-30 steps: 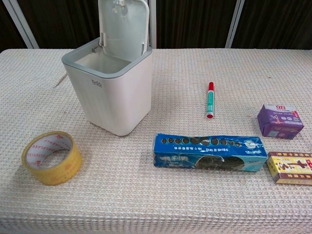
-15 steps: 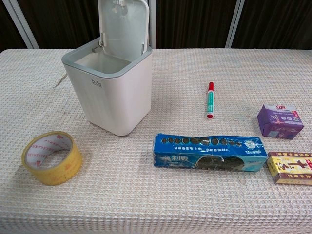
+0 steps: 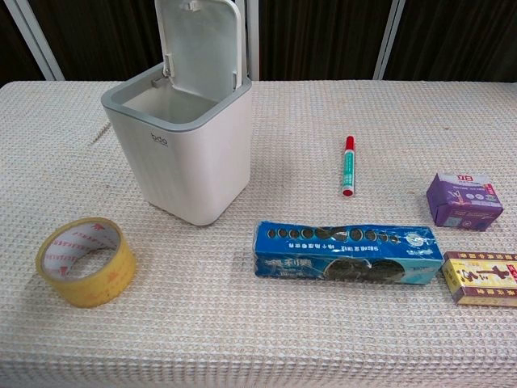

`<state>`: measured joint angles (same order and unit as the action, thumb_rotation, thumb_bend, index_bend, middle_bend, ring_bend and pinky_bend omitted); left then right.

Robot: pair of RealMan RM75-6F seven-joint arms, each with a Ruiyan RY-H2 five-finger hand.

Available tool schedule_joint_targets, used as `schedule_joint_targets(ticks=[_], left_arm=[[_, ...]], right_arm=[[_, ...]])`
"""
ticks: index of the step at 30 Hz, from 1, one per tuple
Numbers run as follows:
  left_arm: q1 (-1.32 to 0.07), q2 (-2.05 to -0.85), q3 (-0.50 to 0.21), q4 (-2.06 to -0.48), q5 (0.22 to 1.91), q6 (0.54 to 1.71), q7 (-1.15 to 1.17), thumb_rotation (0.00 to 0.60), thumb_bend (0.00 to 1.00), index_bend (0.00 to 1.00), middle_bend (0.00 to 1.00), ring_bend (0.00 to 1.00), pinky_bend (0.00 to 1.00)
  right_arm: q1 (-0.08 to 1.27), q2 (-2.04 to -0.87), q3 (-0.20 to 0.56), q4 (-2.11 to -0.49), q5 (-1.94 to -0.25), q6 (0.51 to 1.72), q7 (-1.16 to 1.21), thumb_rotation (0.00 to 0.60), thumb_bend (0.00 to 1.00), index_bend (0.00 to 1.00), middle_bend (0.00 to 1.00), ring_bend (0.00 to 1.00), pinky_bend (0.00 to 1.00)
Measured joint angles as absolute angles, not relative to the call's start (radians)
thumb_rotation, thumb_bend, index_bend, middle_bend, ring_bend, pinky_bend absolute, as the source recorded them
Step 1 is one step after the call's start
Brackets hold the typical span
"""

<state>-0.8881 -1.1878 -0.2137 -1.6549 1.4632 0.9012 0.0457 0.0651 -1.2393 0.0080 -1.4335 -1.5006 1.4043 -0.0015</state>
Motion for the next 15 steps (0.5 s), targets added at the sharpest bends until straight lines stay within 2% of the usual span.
schedule_joint_targets(ticks=[10,15], left_arm=[[-0.808,-1.134,-0.138,-1.740,1.553,1.012,0.114,0.000,0.06,0.12,0.40,0.11,0.23],[-0.767,-1.133,-0.076,-1.749,1.598,1.033,0.138,0.034,0.06,0.13,0.40,0.11,0.23]], right_arm=[[0.068,-1.245,0.005,-1.432,-1.503,1.399,-0.010,0.600,0.22,0.00,0.00,0.00,0.00],[0.076,-1.243,0.000,-1.437,-1.512,1.387,-0.011,0.600,0.23,0.00,0.00,0.00,0.00]])
